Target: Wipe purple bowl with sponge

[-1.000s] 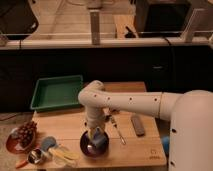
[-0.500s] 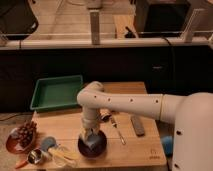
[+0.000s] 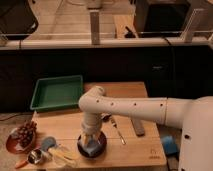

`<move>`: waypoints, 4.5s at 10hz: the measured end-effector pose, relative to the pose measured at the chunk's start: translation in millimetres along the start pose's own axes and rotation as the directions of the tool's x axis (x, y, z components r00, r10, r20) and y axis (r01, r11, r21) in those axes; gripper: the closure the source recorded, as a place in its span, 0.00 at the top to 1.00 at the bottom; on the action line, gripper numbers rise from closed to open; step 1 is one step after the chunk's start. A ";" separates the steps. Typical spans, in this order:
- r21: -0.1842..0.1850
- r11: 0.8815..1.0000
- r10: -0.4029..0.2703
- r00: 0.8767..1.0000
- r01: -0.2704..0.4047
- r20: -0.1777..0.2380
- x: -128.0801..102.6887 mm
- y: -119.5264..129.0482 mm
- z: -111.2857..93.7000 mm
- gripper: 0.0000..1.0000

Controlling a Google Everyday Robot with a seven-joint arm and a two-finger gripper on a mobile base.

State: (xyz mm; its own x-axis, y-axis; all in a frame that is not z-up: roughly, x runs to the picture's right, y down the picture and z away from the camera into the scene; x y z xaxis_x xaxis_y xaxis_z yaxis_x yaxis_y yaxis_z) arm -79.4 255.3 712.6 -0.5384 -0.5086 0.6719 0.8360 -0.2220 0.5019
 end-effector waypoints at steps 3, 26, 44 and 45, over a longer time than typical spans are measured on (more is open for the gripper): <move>-0.009 1.000 -0.017 0.999 0.017 0.041 -2.1 -7.1 9.1 0.00; -0.014 1.000 0.026 0.990 -0.028 -0.139 20.7 10.9 -9.8 0.00; -0.125 0.979 0.178 0.975 -0.162 0.131 -20.2 55.9 0.5 0.00; -0.133 0.978 0.178 0.977 -0.162 0.118 -15.5 56.6 -0.6 0.00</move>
State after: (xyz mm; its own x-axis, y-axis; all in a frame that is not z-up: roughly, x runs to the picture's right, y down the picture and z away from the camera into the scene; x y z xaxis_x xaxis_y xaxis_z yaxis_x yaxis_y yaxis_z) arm -23.6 250.1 730.2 -0.3898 -0.4378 0.8102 0.9188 -0.2450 0.3096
